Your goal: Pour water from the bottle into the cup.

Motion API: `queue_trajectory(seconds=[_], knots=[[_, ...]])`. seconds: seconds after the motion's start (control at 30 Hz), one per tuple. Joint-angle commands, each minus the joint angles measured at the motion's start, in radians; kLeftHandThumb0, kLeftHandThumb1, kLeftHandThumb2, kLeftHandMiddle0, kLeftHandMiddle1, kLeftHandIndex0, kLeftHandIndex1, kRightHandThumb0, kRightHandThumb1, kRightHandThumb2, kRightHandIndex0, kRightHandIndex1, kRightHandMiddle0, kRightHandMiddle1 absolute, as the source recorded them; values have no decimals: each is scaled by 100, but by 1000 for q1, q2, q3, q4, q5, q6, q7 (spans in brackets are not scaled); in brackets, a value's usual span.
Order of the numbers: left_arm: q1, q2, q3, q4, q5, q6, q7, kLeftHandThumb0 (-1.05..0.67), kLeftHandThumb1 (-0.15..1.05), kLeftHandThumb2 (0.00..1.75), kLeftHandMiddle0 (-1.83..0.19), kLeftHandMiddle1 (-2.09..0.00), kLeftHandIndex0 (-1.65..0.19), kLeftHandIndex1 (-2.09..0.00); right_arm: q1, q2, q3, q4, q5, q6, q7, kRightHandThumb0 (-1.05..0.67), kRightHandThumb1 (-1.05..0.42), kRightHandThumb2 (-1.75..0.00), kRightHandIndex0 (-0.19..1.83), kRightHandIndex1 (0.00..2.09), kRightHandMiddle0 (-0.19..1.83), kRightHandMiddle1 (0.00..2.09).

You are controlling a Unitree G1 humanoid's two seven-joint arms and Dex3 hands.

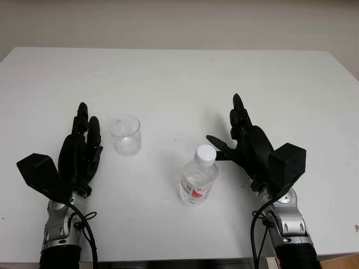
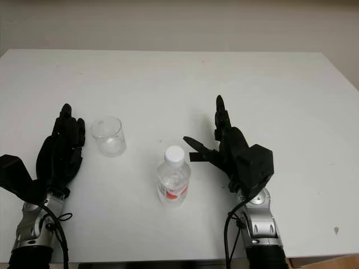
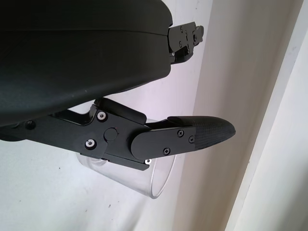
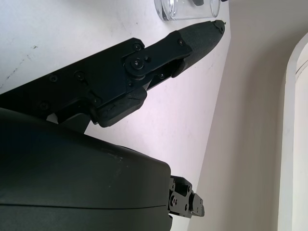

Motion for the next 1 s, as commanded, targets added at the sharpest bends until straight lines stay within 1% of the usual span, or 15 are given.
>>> queue_trajectory(seconds=[0.0,0.13,0.27,0.43,0.5,0.57,0.7,0.8,0.97], knots=[[12,1,3,-14,-6,-2,-5,-70,105,49,17,-6,17,-6,-1,-1,-1,-8,0,-10,1,-85,-87,-5,-19,0,-19,0],[23,1,6,-23,0,-11,4,-70,105,48,15,-6,15,-6,5,3,2,-28,8,13,5,-81,-86,-5,-19,0,-19,0],[24,15,8,-23,2,-7,-2,-71,105,49,15,-6,15,-6,-14,8,4,-4,15,18,12,-80,-86,-5,-19,0,-19,0],[19,18,14,-7,-4,-10,-10,-71,105,48,17,-5,16,-5,-4,-9,-11,-12,30,-3,29,-83,-88,-6,-19,0,-19,0],[16,14,12,-4,-7,-12,-15,-70,105,48,17,-5,16,-5,11,-29,-41,-48,82,8,74,-86,-88,-6,-19,0,-19,0],[11,8,9,1,-3,-20,-15,-70,105,49,17,-5,16,-5,41,-81,-78,-106,158,28,165,-90,-89,-6,-19,0,-19,0],[-1,2,6,9,-4,-13,-7,-70,105,48,16,-6,16,-5,100,-164,-121,-204,249,38,299,-98,-90,-6,-19,0,-19,0],[-11,0,2,13,-1,-4,2,-71,105,47,16,-6,16,-5,165,-189,-136,-319,316,92,340,-101,-91,-6,-19,0,-19,0],[-16,4,-2,17,3,-5,1,-71,105,48,16,-5,16,-5,259,-212,-149,-463,437,177,401,-102,-88,-5,-19,0,-19,0]])
